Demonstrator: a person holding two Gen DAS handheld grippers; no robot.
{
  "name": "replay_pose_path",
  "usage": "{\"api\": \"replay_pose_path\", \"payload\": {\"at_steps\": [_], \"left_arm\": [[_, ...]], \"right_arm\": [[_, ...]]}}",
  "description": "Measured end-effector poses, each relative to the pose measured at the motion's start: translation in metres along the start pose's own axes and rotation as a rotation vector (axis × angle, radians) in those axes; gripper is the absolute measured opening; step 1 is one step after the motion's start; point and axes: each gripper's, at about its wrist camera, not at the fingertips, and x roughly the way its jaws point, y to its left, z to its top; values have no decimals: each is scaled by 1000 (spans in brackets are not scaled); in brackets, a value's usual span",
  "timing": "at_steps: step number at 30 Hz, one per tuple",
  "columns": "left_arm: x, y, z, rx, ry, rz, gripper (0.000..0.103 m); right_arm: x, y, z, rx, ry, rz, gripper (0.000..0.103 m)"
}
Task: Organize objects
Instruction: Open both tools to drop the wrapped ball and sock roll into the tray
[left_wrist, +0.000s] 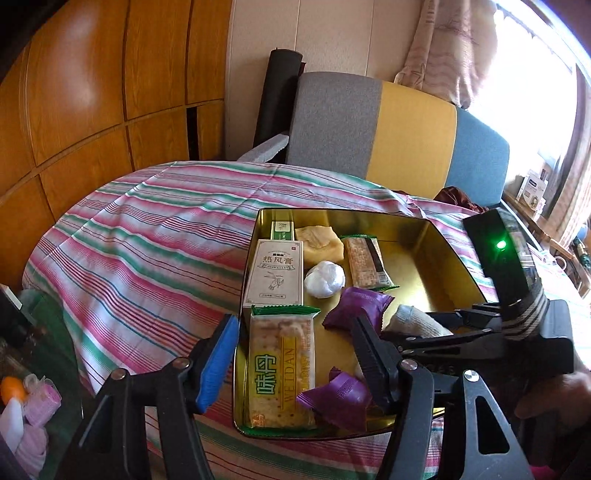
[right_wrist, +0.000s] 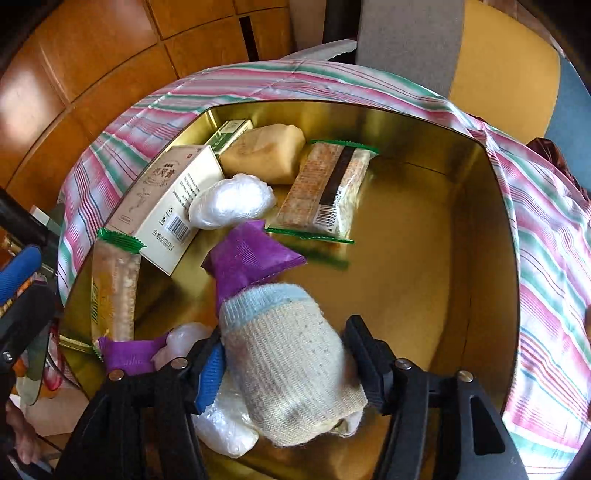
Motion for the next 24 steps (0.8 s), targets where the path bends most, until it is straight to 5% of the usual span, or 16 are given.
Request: {"api": "replay_pose_path", "payload": {"at_steps": [11,24], "left_arm": [[-9,-16,5,43,-25,-6,69],[-20,-58,23,158,-68,-37,69]], "right_arm": [[-60,-33,-13,104,-153,20,63],[-126,-112,-53,206,-238,-104,63]]}}
